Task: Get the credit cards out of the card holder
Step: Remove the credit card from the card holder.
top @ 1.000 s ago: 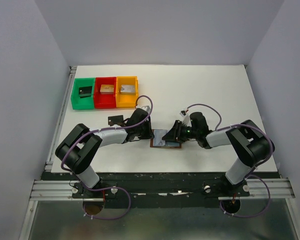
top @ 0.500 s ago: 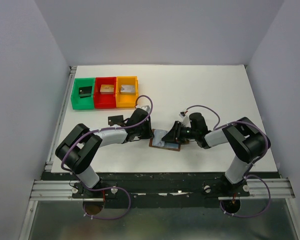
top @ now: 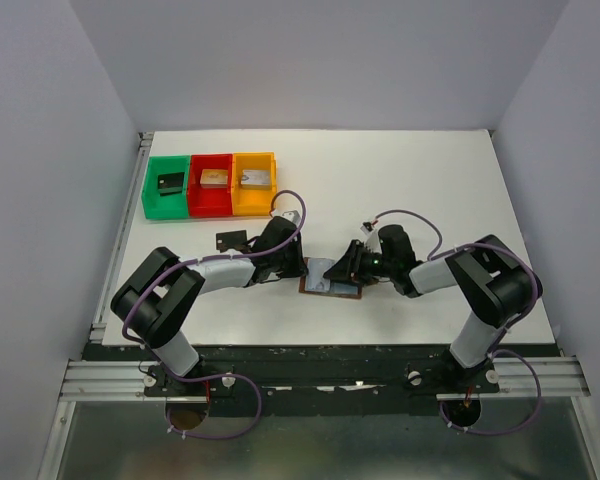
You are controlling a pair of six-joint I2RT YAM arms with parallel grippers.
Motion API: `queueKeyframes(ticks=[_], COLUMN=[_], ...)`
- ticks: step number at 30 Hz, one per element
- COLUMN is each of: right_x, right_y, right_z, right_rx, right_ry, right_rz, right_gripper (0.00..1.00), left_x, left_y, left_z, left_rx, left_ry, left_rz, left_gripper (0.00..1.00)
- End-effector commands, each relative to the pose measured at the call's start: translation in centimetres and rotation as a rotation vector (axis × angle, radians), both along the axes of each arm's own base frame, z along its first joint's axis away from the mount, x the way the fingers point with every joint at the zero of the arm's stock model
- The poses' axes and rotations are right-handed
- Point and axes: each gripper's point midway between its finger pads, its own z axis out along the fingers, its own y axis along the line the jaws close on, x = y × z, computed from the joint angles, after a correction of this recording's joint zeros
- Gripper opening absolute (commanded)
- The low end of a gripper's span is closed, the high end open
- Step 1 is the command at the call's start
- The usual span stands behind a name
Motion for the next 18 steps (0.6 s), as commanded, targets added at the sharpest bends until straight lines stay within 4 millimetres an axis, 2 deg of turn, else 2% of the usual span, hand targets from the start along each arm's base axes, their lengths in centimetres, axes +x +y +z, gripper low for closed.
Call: queueKeyframes(ticks=[1, 18], right_x=[1.3, 1.0], right_y=[-1.0, 1.1], right_z=[-0.3, 1.4], right_rx=[-0.045, 0.099], right_ry=[-0.029, -0.040], right_rz=[-0.083, 0.021], right_gripper=[0.42, 0.42], left_x=[-1.7, -1.7], left_y=[0.9, 0.5], left_z=[-1.9, -1.9], left_rx=[0.058, 0.057], left_ry=[0.055, 0.055], left_rz=[-0.003, -0.019], left_gripper=[0.00, 0.00])
